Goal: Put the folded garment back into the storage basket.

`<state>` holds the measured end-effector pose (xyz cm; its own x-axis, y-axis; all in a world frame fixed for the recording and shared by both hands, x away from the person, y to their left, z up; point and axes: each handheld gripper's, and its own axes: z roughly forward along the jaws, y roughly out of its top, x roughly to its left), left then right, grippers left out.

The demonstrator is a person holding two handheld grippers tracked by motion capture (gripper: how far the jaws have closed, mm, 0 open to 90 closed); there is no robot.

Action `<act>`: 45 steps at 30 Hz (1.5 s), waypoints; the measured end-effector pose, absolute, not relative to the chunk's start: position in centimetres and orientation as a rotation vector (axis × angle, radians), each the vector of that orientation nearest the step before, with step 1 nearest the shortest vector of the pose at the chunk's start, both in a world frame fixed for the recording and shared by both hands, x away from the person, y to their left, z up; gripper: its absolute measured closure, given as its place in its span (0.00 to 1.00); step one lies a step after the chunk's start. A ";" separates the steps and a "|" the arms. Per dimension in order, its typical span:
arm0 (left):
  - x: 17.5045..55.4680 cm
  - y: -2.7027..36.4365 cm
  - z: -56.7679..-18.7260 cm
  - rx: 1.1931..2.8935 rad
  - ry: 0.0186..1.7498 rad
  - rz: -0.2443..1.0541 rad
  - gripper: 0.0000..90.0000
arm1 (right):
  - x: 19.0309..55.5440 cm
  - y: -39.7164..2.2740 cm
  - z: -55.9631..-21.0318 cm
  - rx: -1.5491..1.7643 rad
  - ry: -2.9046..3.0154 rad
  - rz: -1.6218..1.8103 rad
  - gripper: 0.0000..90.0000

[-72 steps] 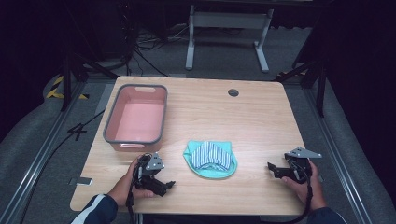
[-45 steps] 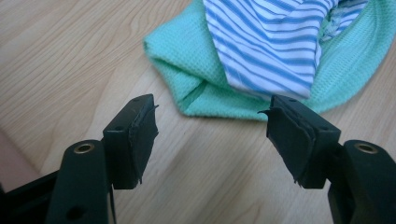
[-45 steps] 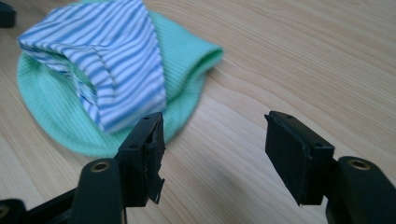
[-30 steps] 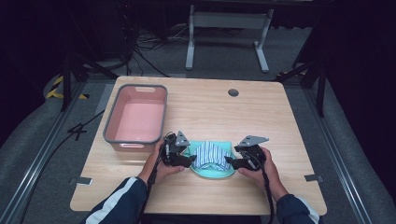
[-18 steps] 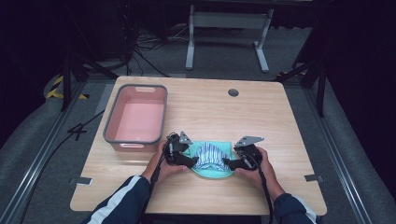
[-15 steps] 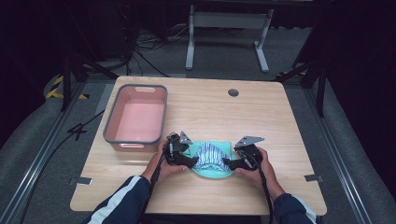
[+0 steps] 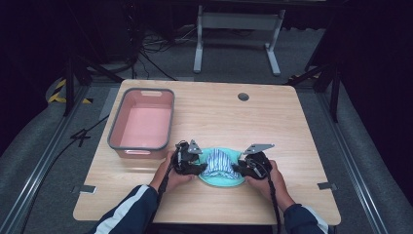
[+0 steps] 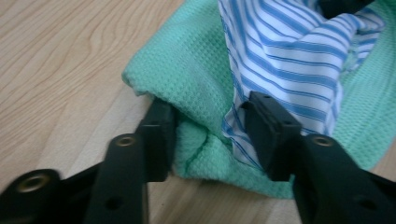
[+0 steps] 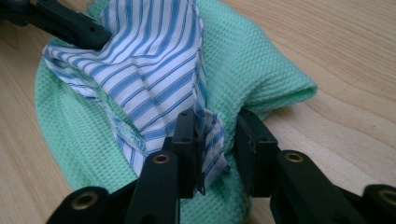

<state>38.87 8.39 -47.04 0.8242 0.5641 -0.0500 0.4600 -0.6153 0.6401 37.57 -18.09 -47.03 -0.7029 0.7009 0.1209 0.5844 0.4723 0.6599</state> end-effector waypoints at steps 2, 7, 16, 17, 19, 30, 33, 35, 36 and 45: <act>38.8 8.3 -47.0 2.341 0.736 0.193 0.74 | 37.6 -18.3 -47.1 1.130 2.551 1.064 0.82; 38.8 8.3 -47.1 2.327 0.719 0.177 0.81 | 37.4 -18.2 -47.1 1.099 2.550 1.062 0.87; 38.7 8.0 -46.8 2.341 0.714 0.191 0.88 | 36.9 -18.0 -46.8 1.039 2.539 1.036 0.90; 38.7 8.0 -46.8 2.330 0.717 0.193 0.88 | 36.8 -18.1 -46.7 1.038 2.537 1.037 0.90; 38.7 8.0 -46.7 2.336 0.719 0.196 0.88 | 36.8 -18.1 -46.6 1.037 2.538 1.043 0.90; 38.5 7.6 -45.6 2.354 0.672 0.233 0.89 | 36.5 -18.6 -45.5 1.036 2.513 1.089 0.90; 38.6 7.3 -45.3 2.359 0.650 0.250 0.89 | 36.4 -18.9 -45.1 1.039 2.500 1.097 0.90; 38.6 7.1 -45.1 2.356 0.646 0.259 0.89 | 36.4 -19.1 -44.8 1.044 2.488 1.108 0.90; 38.7 7.0 -45.0 2.347 0.641 0.256 0.89 | 36.5 -19.2 -44.6 1.051 2.480 1.120 0.90; 38.6 7.2 -43.9 2.328 0.627 0.292 0.89 | 36.5 -19.6 -43.6 1.050 2.447 1.157 0.90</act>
